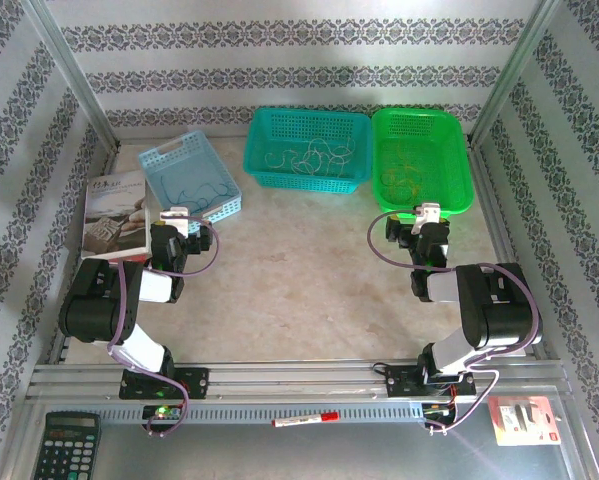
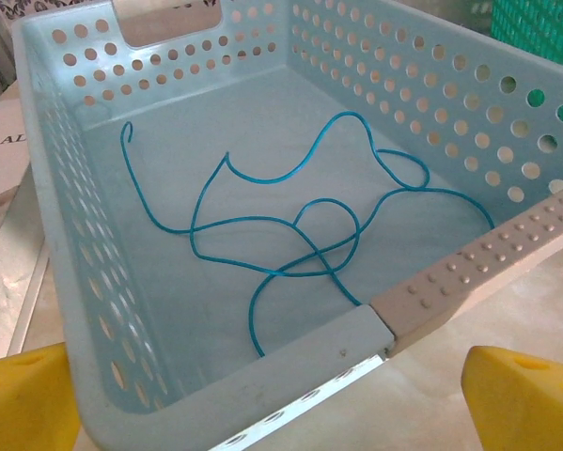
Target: Untangle the cables
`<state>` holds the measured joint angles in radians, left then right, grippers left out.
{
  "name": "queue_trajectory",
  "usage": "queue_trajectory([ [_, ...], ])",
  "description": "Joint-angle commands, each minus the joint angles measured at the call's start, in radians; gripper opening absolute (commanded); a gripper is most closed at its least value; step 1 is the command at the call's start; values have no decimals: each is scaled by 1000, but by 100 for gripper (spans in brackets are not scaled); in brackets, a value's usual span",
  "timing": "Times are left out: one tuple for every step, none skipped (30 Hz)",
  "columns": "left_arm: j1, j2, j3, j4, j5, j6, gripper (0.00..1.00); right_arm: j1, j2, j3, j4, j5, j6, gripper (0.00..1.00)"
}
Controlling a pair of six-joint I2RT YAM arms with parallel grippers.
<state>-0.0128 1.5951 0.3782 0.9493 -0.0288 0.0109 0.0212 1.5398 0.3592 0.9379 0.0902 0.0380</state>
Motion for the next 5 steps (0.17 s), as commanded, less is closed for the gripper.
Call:
queue_trajectory([
  [11,-2,10,-4,14,-14,100,-17,-7,17,13,-55,14,98],
  [11,-3,10,-3,14,-14,100,-17,-8,15,13,-58,13,98],
  [11,-3,10,-2,14,-14,100,-15,-10,10,21,-55,8,98],
  [10,-3,8,-1,14,-13,100,-8,-16,-2,35,-35,3,98],
  [10,-2,6,5,13,-11,100,12,-21,-9,60,25,-5,98],
])
